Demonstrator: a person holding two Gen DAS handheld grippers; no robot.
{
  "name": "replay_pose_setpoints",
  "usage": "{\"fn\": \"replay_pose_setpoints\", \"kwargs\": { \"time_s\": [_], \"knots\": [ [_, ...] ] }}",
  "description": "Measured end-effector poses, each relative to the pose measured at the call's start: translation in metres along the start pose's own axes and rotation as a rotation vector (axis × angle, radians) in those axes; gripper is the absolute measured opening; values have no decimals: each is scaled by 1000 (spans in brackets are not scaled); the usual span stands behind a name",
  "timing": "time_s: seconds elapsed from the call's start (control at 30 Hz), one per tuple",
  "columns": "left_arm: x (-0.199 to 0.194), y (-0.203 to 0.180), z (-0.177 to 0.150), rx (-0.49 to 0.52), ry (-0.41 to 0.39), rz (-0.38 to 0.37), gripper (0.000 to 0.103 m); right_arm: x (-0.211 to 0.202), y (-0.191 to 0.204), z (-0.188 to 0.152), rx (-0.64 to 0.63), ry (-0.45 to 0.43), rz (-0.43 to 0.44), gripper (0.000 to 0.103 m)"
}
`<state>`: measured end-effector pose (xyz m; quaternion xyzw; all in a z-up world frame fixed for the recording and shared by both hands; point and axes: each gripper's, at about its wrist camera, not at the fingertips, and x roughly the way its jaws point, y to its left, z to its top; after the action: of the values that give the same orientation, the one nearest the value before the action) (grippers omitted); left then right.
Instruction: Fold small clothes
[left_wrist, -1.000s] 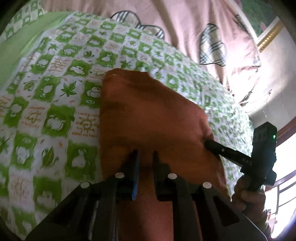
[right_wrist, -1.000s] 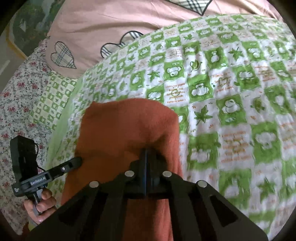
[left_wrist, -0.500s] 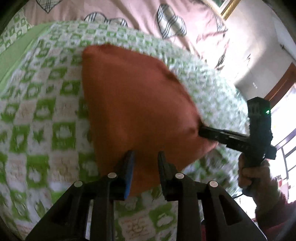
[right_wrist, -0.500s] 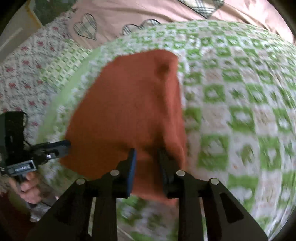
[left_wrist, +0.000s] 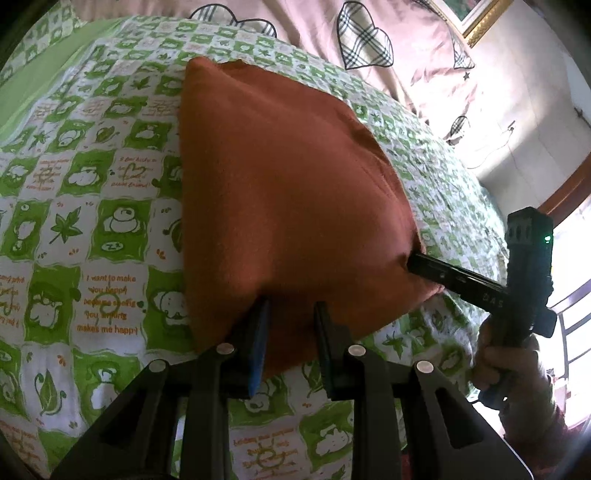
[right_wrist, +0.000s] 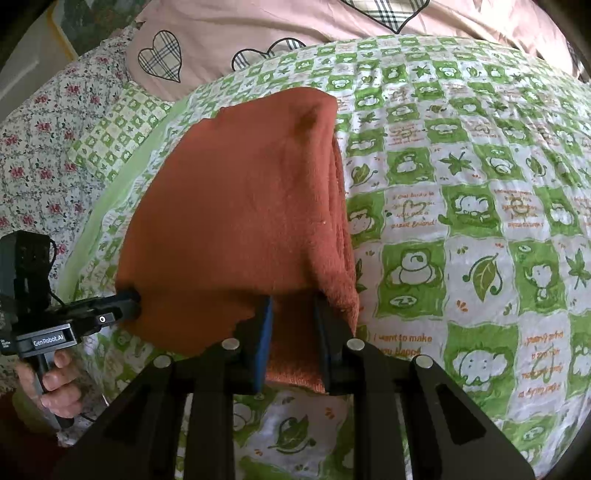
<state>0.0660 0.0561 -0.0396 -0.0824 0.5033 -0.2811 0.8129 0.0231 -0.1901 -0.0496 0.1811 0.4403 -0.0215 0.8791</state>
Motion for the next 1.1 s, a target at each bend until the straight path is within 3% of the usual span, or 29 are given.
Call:
{"fn": "replay_pose_setpoints", "kwargs": {
  "time_s": [0.37,0.5,0.63,0.67,0.8,0.93,1.0,1.1],
  "knots": [
    [3,-16,-1,32,12,106,26,-4,1,-5,6,9,-9,22],
    [-6,-14,-3,18,14,109,27,-19,3,-8,9,9,-17,23],
    [-20,-15,-14,20,8,151,28,-39,-3,-18,36,8,-103,29],
    [-24,-18,-19,33,4,174,31,-43,-6,-21,47,9,-108,29],
    [-36,-28,-33,78,-23,277,62,-65,-8,-37,84,-21,-84,30],
    [-44,-33,-42,98,-35,308,66,-74,3,-50,81,-37,-62,41],
    [-49,-31,-47,91,-31,326,73,-73,11,-53,62,-28,-50,47],
    [-57,-28,-55,80,-27,372,77,-70,28,-61,21,8,-3,61]
  ]
}}
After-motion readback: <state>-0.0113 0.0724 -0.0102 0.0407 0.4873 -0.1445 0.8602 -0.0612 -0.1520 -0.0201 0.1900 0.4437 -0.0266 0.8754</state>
